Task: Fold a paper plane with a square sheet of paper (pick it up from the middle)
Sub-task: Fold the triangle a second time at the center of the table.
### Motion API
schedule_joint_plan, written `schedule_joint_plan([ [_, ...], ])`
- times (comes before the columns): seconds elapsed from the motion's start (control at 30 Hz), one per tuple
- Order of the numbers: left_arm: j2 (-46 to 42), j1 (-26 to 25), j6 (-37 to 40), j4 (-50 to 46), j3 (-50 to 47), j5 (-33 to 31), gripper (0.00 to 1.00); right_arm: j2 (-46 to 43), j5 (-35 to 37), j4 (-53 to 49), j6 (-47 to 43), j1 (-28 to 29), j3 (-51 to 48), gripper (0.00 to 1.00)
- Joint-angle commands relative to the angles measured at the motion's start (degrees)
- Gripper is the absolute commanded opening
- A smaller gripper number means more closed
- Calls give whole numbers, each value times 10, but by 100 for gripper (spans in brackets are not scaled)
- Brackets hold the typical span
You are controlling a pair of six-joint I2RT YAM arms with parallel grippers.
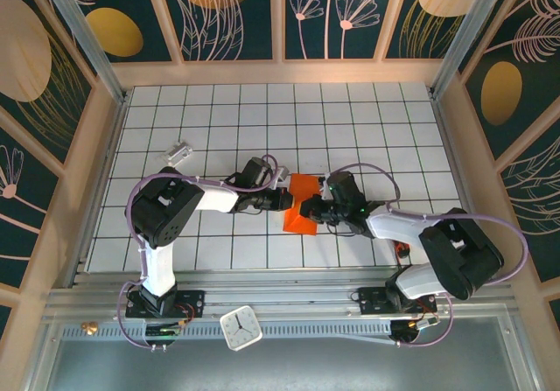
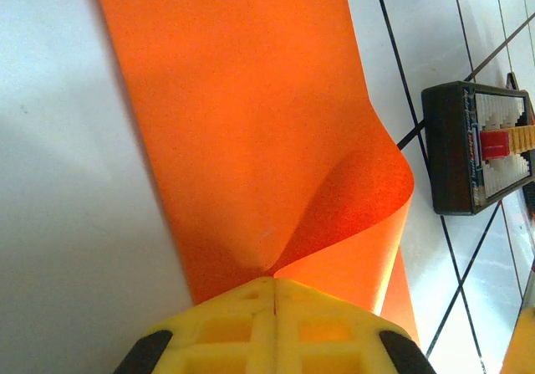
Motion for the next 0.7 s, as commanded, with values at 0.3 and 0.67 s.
schedule_joint_plan([
  [0.3, 53, -7, 18, -29, -12, -58, 0, 102, 19, -19, -25, -3, 83, 0],
  [0.67, 56, -6, 18, -28, -11, -57, 0, 126, 21, -30, -41, -23, 56, 0],
])
